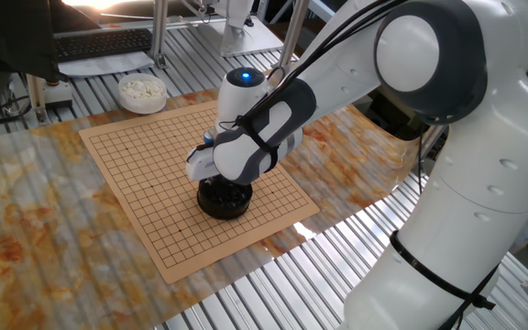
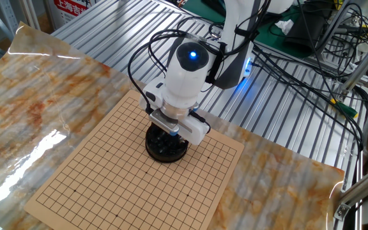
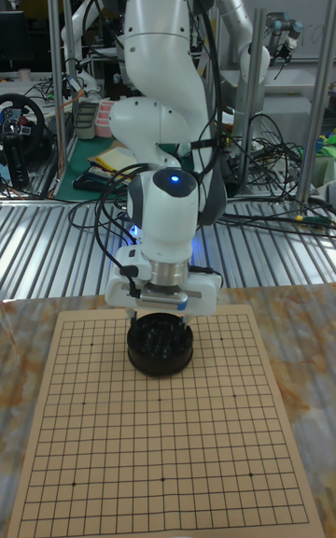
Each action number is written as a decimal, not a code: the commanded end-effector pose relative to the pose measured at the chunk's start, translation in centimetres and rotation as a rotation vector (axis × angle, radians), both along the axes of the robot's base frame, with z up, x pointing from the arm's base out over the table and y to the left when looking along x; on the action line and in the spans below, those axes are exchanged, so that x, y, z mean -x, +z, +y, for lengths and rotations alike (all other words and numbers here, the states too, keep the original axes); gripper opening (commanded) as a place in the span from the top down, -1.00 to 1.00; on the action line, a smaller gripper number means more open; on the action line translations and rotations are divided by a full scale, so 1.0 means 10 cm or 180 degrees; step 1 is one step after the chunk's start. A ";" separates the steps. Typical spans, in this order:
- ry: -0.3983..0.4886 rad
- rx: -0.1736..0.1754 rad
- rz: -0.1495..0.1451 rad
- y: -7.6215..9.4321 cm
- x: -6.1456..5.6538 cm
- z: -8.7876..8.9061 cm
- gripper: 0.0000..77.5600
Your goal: Play the first move as black on the 3-4 point in the upper right corner of the Go board
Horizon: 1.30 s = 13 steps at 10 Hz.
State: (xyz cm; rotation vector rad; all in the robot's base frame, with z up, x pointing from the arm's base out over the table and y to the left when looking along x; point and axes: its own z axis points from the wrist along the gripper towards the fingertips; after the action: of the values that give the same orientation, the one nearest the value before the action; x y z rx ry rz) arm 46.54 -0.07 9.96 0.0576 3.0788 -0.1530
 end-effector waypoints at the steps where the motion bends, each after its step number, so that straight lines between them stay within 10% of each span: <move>1: 0.0002 0.0006 0.0005 0.01 0.00 0.00 -0.99; 8: 0.0052 0.0260 0.0078 -0.02 0.02 -0.01 -0.99; 13: 0.0086 0.0233 0.0092 -0.06 0.02 -0.03 -0.99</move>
State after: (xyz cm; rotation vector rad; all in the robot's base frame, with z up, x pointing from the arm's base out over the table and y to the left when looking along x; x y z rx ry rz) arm 46.20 -0.22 9.29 0.0151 3.0988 -0.2686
